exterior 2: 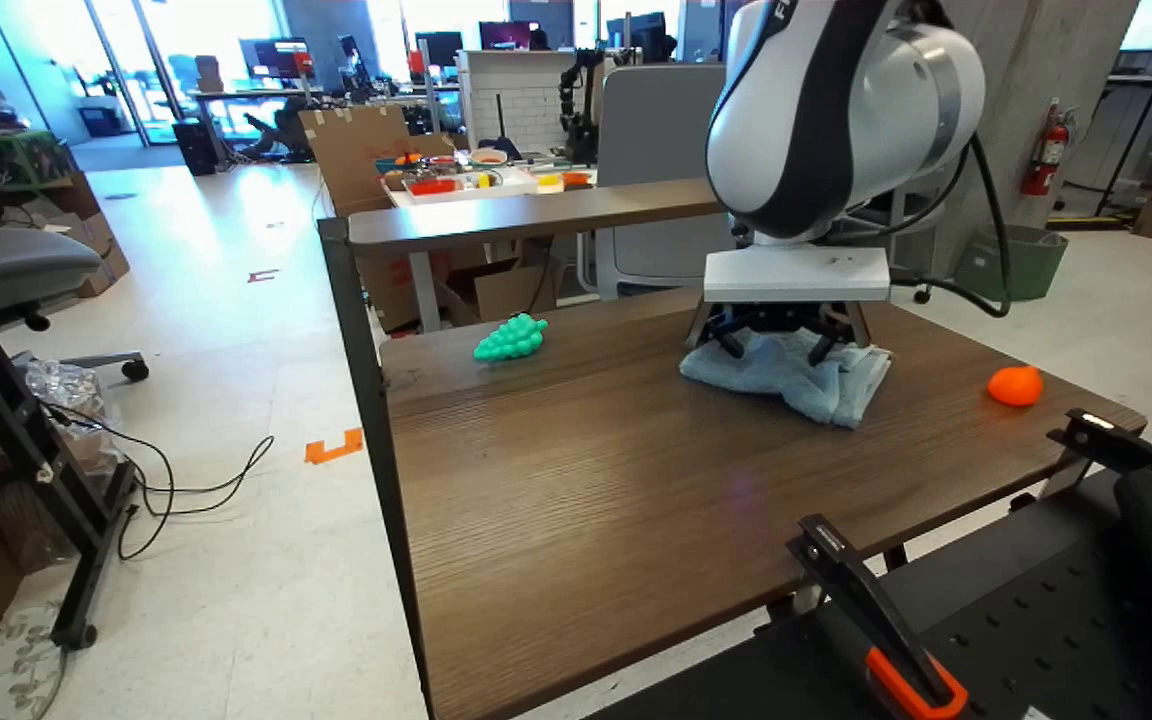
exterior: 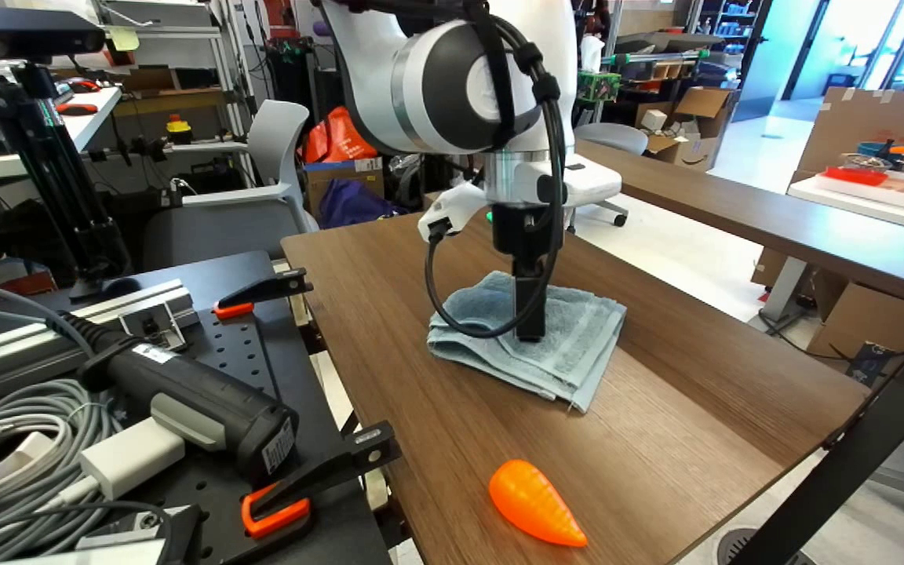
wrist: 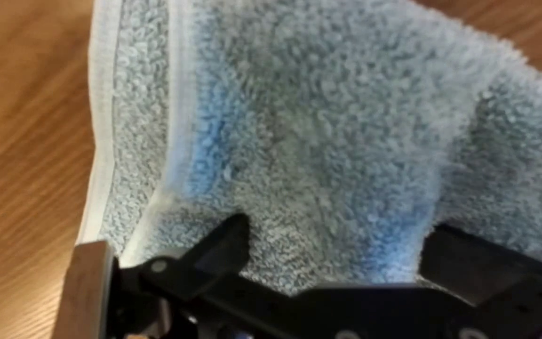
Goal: Use the towel to wipe the table
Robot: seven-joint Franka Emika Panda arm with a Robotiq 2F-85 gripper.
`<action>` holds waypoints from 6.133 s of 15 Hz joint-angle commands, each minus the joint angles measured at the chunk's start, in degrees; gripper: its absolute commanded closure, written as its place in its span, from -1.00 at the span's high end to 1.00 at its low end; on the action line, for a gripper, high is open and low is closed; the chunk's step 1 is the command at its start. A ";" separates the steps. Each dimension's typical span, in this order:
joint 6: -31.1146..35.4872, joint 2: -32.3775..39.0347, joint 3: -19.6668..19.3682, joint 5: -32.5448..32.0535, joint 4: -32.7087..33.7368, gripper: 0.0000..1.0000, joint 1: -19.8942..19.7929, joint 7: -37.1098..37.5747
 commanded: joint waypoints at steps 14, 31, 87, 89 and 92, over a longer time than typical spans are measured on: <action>21.64 13.86 25.03 24.39 18.65 1.00 -11.93 -3.66; 25.26 12.65 10.01 30.78 17.12 1.00 -0.19 3.20; 9.67 6.07 -21.50 18.12 2.73 1.00 15.41 -10.32; 7.07 6.05 -21.63 17.20 5.09 1.00 16.27 -8.97; 1.92 7.14 -19.03 14.68 10.43 1.00 14.31 -7.32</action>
